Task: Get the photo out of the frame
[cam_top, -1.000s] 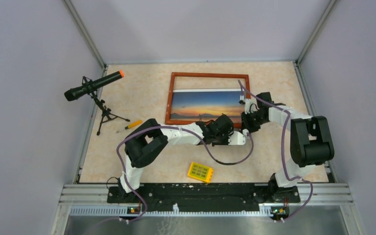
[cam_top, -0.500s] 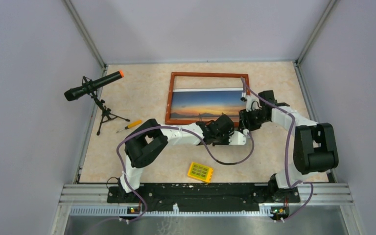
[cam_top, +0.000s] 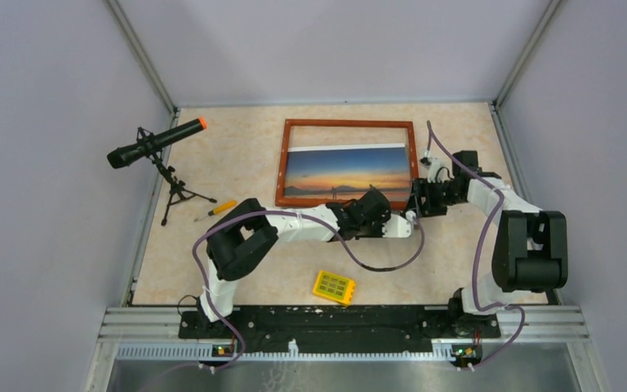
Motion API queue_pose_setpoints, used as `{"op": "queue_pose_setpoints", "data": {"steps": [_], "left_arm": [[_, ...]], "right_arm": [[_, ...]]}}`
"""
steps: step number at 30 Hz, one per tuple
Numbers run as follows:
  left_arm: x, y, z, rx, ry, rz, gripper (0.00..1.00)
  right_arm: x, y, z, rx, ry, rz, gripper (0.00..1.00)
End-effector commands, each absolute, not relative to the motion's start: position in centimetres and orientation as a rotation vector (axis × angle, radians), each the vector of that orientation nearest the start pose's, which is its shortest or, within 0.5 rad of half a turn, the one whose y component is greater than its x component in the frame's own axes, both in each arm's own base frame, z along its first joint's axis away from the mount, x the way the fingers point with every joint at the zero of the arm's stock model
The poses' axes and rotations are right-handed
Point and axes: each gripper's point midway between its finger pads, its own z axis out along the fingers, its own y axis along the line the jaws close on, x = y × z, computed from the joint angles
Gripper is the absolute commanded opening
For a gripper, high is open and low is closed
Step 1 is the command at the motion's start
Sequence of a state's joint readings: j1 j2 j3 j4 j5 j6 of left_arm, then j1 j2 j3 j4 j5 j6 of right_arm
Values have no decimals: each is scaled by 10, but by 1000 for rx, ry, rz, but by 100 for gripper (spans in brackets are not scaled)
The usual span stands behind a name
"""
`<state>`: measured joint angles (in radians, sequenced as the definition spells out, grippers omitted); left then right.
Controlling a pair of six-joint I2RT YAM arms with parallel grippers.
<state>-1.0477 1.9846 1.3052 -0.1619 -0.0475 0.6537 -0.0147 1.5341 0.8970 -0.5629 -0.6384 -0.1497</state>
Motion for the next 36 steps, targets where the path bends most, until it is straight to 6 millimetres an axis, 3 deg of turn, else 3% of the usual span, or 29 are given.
{"op": "queue_pose_setpoints", "data": {"steps": [1, 6, 11, 18, 28, 36], "left_arm": [[297, -420, 84, 1678, 1549, -100, 0], [301, -418, 82, 1667, 1560, -98, 0], [307, -416, 81, 1656, 1573, -99, 0], [309, -415, 80, 1655, 1576, -99, 0], [312, -416, 84, 1651, 1573, -101, 0], [312, -416, 82, 1656, 1575, -104, 0]], "right_arm": [[284, 100, 67, -282, 2569, 942, 65], [286, 94, 61, -223, 2606, 919, 68], [286, 83, 52, -119, 2664, 937, 67], [287, 64, 52, 24, 2656, 950, 64], [284, 86, 46, 57, 2614, 1213, 49], [289, 89, 38, 99, 2597, 1258, 44]]}}
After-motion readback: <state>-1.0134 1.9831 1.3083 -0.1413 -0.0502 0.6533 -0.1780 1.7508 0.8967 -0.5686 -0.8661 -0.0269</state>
